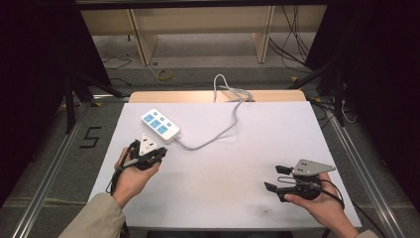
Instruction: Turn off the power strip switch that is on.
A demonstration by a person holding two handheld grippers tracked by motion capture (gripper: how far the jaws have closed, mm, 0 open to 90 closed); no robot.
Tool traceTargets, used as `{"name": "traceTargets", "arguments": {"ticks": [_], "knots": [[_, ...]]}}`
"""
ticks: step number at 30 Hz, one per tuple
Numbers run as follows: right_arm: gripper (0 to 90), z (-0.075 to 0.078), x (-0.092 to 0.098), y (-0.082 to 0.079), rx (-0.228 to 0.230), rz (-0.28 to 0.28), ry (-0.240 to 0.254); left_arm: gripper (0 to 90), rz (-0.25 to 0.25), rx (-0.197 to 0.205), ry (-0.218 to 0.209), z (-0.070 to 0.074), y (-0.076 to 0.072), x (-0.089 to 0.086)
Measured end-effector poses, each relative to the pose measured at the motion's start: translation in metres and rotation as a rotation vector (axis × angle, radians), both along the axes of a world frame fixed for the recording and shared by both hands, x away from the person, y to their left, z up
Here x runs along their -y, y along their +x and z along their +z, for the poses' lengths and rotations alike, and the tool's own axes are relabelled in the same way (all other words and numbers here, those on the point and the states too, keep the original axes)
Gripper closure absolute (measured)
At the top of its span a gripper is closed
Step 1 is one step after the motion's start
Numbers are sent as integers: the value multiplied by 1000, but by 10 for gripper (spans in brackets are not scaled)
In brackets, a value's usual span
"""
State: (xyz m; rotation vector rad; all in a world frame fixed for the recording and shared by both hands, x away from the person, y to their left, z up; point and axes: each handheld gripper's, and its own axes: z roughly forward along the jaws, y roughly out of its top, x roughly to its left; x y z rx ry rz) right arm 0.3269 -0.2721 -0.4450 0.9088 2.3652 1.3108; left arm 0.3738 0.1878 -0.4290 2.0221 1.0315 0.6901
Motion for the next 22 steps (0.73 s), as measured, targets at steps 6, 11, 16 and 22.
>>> {"name": "traceTargets", "arguments": {"ticks": [6,11,16,22], "knots": [[280,0,0,0,2,3,0,472,-31,-1,-95,-8,-16,-4],[279,0,0,0,5,2,3,306,-53,-11,-138,-12,-30,-3],[278,1,2,0,6,-1,2,269,-66,-3,-117,-13,-35,-3],[278,1,3,1,6,-3,0,249,-119,-15,-101,-14,-37,9]]}}
